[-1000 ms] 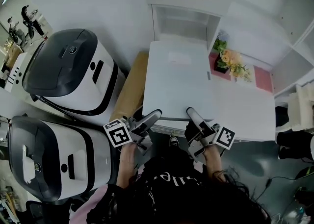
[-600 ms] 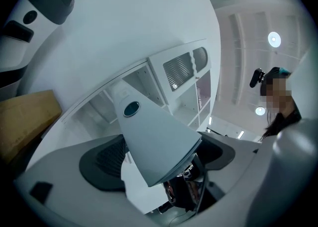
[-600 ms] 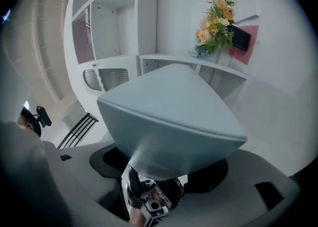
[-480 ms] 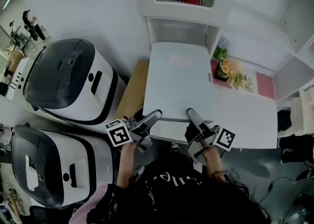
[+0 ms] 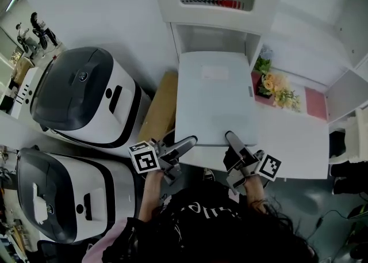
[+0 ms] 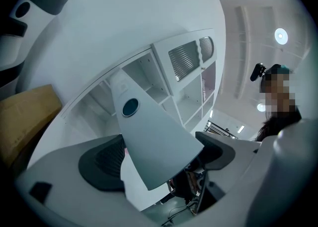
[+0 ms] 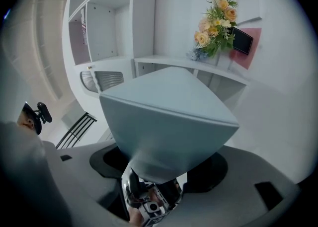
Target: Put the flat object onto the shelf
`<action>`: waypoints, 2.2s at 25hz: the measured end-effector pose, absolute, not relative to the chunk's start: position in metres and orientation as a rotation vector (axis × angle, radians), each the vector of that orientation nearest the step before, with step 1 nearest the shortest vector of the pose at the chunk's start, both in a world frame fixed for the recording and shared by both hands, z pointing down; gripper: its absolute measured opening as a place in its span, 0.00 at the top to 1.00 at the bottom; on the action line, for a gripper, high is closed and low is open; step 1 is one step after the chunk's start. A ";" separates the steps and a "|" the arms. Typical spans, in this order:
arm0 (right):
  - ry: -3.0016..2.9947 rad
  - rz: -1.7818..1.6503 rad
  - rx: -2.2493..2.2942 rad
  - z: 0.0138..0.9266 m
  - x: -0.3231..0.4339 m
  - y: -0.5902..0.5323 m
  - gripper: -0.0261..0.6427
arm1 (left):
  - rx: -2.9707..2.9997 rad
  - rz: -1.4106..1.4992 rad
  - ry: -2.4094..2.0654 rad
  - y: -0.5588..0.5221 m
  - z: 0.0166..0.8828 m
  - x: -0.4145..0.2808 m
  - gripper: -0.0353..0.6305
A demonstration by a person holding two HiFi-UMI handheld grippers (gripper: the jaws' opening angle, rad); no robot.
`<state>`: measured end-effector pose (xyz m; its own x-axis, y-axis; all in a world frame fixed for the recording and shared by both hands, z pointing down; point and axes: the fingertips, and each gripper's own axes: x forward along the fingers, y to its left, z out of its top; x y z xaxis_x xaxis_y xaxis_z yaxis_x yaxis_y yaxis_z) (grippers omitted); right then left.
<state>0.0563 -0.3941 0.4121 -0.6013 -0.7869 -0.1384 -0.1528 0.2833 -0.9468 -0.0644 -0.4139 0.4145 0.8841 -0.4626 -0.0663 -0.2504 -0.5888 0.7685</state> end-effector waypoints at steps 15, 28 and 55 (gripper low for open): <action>1.905 -1.386 -0.844 0.427 0.065 -0.397 0.50 | 2.223 -0.268 -0.493 -0.414 0.429 -0.055 0.28; 1.751 -1.421 -0.879 0.436 0.058 -0.396 0.50 | 2.231 -0.307 -0.519 -0.424 0.425 -0.066 0.28; 1.811 -1.497 -0.956 0.452 0.063 -0.521 0.50 | 2.689 -0.114 -0.925 -0.541 0.419 -0.073 0.29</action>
<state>0.0632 -0.5211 0.4522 -0.5636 -0.8260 -0.0008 -0.1543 0.1063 -0.9823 -0.0731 -0.5410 0.4186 0.7903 -0.6124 0.0203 -0.5890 -0.7501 0.3007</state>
